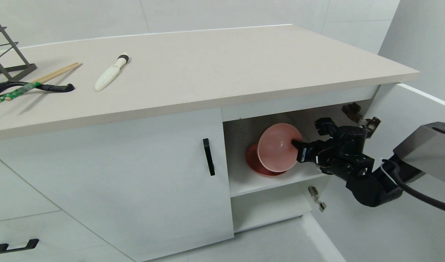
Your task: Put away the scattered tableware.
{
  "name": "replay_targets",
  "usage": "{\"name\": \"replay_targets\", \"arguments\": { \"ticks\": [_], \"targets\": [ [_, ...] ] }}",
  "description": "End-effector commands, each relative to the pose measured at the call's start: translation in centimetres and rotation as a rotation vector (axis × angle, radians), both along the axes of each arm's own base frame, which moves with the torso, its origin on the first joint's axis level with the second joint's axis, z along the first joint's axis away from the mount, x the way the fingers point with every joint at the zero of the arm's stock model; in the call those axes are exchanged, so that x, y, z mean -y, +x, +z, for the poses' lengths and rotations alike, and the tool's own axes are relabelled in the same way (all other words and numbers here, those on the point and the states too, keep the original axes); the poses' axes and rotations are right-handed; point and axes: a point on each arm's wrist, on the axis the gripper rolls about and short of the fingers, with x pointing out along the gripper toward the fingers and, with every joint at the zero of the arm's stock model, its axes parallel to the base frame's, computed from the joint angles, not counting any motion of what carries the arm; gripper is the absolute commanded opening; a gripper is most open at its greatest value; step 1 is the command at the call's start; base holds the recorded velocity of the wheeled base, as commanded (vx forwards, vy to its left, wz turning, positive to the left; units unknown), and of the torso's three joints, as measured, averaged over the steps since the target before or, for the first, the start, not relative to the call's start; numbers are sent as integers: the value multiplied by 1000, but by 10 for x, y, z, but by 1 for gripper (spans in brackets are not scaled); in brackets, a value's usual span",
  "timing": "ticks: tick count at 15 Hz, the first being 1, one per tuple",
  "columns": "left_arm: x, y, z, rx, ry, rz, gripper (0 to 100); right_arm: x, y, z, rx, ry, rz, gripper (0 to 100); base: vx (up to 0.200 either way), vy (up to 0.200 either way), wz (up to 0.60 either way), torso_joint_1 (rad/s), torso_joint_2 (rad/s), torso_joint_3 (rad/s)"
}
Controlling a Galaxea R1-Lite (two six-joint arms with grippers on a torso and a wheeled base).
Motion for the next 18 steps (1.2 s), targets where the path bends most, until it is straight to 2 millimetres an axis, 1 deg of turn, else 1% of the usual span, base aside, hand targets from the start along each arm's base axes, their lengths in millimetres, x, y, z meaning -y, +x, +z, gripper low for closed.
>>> {"name": "replay_targets", "arguments": {
  "ticks": [1,3,6,9,11,15,18],
  "targets": [
    [0,0,-1,-16,-20,-4,100,-1,2,1,7,2,0,0,0,0,0,0,0,0],
    [-1,0,-1,-16,-55,25,100,4,5,2,4,1,-10,0,0,0,0,0,0,0],
    [-1,0,-1,-16,-55,28,100,5,6,-2,-21,-7,-15,0,0,0,0,0,0,0],
    [-1,0,-1,-16,-58,26,100,4,9,-16,-51,-16,-15,0,0,0,0,0,0,0],
    [-1,0,-1,-17,-58,26,100,3,12,-22,-61,-21,-15,0,0,0,0,0,0,0],
    [-1,0,-1,-16,-58,26,100,3,17,-27,-59,-25,-27,0,0,0,0,0,0,0],
    [-1,0,-1,-17,-58,25,100,7,21,-32,-49,-59,-37,0,0,0,0,0,0,0]
  ]
}}
